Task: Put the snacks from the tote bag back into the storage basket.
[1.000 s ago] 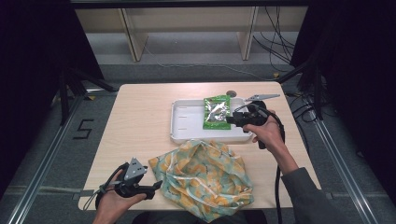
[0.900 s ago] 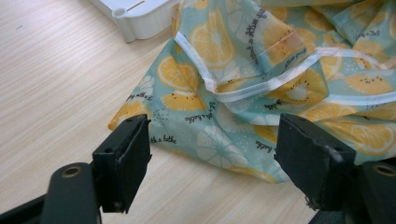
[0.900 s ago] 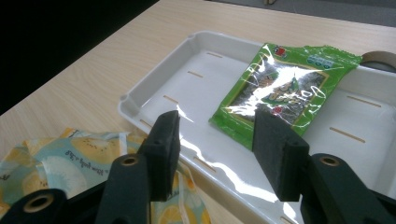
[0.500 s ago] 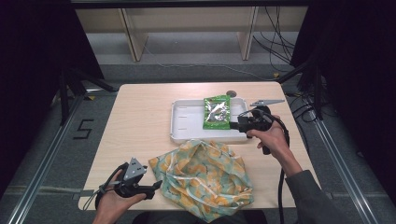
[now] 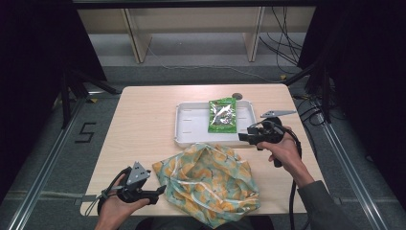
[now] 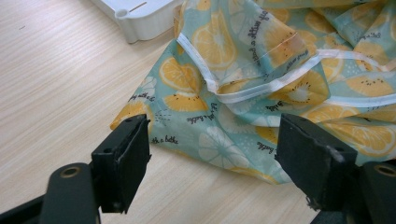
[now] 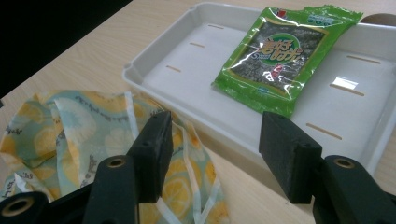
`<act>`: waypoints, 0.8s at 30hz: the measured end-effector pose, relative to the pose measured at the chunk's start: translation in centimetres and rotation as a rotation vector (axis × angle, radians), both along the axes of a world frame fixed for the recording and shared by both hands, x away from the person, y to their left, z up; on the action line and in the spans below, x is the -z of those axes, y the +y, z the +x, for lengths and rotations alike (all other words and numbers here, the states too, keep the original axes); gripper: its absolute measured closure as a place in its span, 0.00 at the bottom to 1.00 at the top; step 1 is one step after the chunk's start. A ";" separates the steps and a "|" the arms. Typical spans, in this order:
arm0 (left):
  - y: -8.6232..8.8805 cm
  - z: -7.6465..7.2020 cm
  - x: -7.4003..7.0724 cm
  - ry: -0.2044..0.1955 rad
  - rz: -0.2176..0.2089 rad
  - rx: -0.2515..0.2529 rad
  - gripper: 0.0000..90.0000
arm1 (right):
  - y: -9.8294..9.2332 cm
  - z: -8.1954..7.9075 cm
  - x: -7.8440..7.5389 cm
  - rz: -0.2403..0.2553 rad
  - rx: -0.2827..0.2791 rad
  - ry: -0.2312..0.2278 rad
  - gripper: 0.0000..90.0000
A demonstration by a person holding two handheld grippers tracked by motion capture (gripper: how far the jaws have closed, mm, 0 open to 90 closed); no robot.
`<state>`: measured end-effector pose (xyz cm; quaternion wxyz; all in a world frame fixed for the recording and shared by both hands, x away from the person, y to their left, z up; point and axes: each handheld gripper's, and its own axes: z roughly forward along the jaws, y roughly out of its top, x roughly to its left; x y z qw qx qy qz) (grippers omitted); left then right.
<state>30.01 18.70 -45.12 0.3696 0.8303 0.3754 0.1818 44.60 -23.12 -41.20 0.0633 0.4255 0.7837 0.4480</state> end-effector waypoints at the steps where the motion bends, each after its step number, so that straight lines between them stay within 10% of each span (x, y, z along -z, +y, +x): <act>1: 0.0 0.0 0.0 0.001 0.000 0.000 0.28 | -0.2 0.0 0.1 -0.009 -0.012 -0.019 0.50; 24: -0.1 0.0 0.1 0.003 -0.009 -0.002 0.28 | -1.2 -2.9 1.0 -0.040 -0.020 -0.032 0.45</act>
